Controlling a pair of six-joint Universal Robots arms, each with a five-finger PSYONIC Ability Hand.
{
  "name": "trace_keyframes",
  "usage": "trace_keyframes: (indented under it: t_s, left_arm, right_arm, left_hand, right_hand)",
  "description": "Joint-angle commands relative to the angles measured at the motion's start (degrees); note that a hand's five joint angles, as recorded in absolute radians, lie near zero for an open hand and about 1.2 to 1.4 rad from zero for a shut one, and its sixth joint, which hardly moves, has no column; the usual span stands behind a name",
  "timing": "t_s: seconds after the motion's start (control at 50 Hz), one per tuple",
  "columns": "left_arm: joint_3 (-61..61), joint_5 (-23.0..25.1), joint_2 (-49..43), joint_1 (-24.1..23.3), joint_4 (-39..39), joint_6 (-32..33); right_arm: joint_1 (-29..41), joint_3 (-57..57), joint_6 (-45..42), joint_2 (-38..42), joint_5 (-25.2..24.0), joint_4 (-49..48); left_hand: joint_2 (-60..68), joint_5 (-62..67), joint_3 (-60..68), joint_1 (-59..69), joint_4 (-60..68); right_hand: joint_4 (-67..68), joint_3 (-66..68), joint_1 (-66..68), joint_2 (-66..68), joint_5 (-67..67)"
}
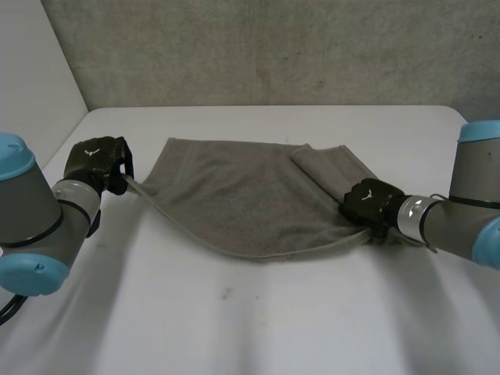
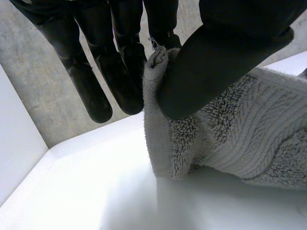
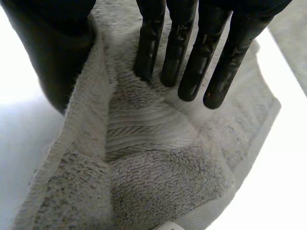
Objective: Fold the towel.
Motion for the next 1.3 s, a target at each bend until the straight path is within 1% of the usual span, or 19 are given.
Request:
trace_keyframes:
  t_s: [0.02,0.08,0.14,0.26,0.48,0.54,0.58,0.6,0.64,0.76,0.8,0.86,0.96,1.02,1.06,1.08,1.12,1.22,1.3]
  left_arm:
    - [0.09,-0.11,0.61,-0.04,-0.13,-0.07]
    - [0.0,-0.11,0.78,-0.13,-0.13,-0.07]
    - [-0.09,-0.03,1.05,-0.13,-0.13,-0.15]
    - [-0.09,-0.11,1.14,-0.13,-0.13,-0.24]
    - [-0.97,-0.11,1.22,-0.13,-0.13,-0.07]
    - [-1.14,-0.11,1.14,-0.13,-0.13,-0.07]
    - [-1.23,-0.2,1.14,-0.13,-0.21,0.02]
    - [-1.23,-0.2,1.14,-0.13,-0.21,0.02]
    - [-1.32,-0.2,1.22,-0.13,-0.21,0.02]
    - [-2.37,-0.03,2.45,-0.13,-0.65,0.02]
    - [-2.99,-0.03,4.03,-0.13,-1.18,0.02]
    - [-3.25,-0.03,5.09,-0.22,-1.8,0.2]
    - [-4.83,-0.03,13.5,-0.22,-8.89,3.0]
    - [-5.45,0.06,15.99,-0.13,-11.11,4.24]
    - [-7.46,0.06,20.54,0.31,-14.26,6.78]
    - [-7.47,0.06,20.56,0.31,-14.28,6.79]
    - [-10.36,0.15,25.02,0.49,-16.2,9.41]
    - [-14.93,0.15,31.7,0.57,-17.61,12.93]
    - [-17.23,0.24,35.94,0.57,-18.58,14.79]
  right_arm:
    - [-1.57,4.4,15.51,-4.84,0.17,-8.47]
    - [-2.18,7.39,19.38,-6.86,0.43,-10.85]
    - [-3.06,11.16,22.97,-8.35,3.49,-12.78]
    - [-4.55,14.15,24.21,-8.53,7.9,-12.96]
    - [-7.63,17.15,24.21,-10.55,8.08,-13.04]
    - [-8.6,18.11,24.3,-11.69,7.9,-13.48]
    - [-9.39,19.16,24.21,-12.74,7.72,-13.92]
    - [-9.39,19.17,24.21,-12.75,7.72,-13.92]
    - [-9.65,20.31,24.12,-13.62,7.55,-14.01]
    - [-9.74,21.98,23.68,-15.29,5.79,-14.01]
    - [-10.44,23.03,23.16,-18.09,3.69,-13.92]
    - [-10.89,23.3,22.89,-20.3,3.59,-13.92]
    - [-12.98,22.42,18.25,-31.88,3.42,-11.39]
    - [-14.4,22.33,15.95,-35.16,3.42,-9.09]
    - [-16.94,22.42,10.0,-39.88,3.33,-2.36]
    - [-16.95,22.42,9.97,-39.9,3.33,-2.32]
    - [-18.44,22.86,3.33,-41.74,3.24,5.03]
    - [-19.41,24.35,-4.16,-42.54,3.77,14.61]
    - [-20.11,24.36,-5.85,-46.14,2.89,18.51]
  left_hand:
    - [10.19,10.65,10.3,10.94,10.19]
    - [10.19,10.65,10.3,10.94,10.19]
    - [10.19,10.65,10.3,10.94,10.19]
    - [10.19,10.65,10.3,10.94,10.19]
    - [10.19,10.65,10.3,10.94,10.19]
    - [10.19,10.65,10.3,10.94,10.19]
    - [10.19,10.65,10.3,10.94,10.19]
    - [10.19,10.65,10.3,10.94,10.19]
    - [10.19,10.65,10.3,10.94,10.19]
    - [10.19,10.65,10.3,10.94,10.19]
    - [10.19,10.65,10.3,10.94,10.19]
    - [10.19,10.65,10.3,10.94,10.19]
    - [10.19,10.65,10.3,10.94,10.19]
    - [10.19,10.65,10.3,10.94,10.19]
    - [10.19,10.65,10.3,10.94,10.19]
    - [10.19,10.65,10.3,10.94,10.19]
    - [10.19,10.65,10.3,10.94,10.19]
    - [10.19,10.65,10.3,10.94,10.19]
    - [10.19,10.65,10.3,10.94,10.19]
  right_hand:
    - [-8.02,-7.98,-7.64,-8.71,-6.78]
    - [-8.36,-8.32,-7.98,-9.04,-7.12]
    - [-8.03,-7.98,-7.64,-8.71,-6.78]
    - [-6.68,-6.64,-6.3,-7.36,-5.44]
    - [2.57,2.62,2.96,1.89,3.81]
    - [11.32,11.36,11.7,10.64,12.56]
    - [25.04,25.09,25.42,24.36,26.28]
    - [25.11,25.16,25.5,24.43,26.35]
    - [41.47,41.51,41.85,40.78,42.71]
    - [41.54,41.58,41.92,40.86,42.78]
    - [41.54,41.58,41.92,40.86,42.78]
    - [41.54,41.58,41.92,40.86,42.78]
    - [41.54,41.58,41.92,40.86,42.78]
    - [41.54,41.58,41.92,40.86,42.78]
    - [41.54,41.58,41.92,40.86,42.78]
    - [41.54,41.58,41.92,40.86,42.78]
    - [41.54,41.58,41.92,40.86,42.78]
    - [41.54,41.58,41.92,40.86,42.78]
    - [41.54,41.58,41.92,40.86,42.78]
